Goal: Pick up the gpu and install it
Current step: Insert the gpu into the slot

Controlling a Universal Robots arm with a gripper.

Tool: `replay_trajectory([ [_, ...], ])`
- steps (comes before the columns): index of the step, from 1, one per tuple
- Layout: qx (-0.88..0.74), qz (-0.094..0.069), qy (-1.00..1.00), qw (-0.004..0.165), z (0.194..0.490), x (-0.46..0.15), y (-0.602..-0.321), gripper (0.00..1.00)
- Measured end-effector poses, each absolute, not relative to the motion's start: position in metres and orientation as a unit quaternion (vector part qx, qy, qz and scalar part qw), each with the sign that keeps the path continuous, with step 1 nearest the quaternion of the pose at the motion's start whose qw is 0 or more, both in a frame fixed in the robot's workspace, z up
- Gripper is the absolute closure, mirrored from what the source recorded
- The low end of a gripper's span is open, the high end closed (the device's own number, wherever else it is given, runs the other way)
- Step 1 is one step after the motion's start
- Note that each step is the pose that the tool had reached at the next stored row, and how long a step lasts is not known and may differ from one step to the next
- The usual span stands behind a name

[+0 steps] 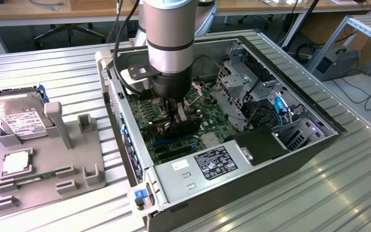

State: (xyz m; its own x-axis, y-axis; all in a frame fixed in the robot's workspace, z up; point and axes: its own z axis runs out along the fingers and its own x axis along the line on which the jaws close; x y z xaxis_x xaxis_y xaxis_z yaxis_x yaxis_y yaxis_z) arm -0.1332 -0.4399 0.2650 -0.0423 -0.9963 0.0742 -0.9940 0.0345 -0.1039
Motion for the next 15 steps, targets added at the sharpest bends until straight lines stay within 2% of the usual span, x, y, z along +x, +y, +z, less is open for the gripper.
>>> replay_trajectory([
  [6, -0.692, -0.063, 0.719, 0.01, 0.2613, -0.1332, -0.4398, 0.73],
  [7, -0.692, -0.06, 0.719, 0.013, 0.2611, -0.1333, -0.4398, 0.73],
  [8, -0.691, -0.045, 0.72, 0.027, 0.2614, -0.1332, -0.4399, 0.73],
  [15, -0.678, -0.048, 0.733, 0.024, 0.2646, -0.1333, -0.4406, 0.73],
])
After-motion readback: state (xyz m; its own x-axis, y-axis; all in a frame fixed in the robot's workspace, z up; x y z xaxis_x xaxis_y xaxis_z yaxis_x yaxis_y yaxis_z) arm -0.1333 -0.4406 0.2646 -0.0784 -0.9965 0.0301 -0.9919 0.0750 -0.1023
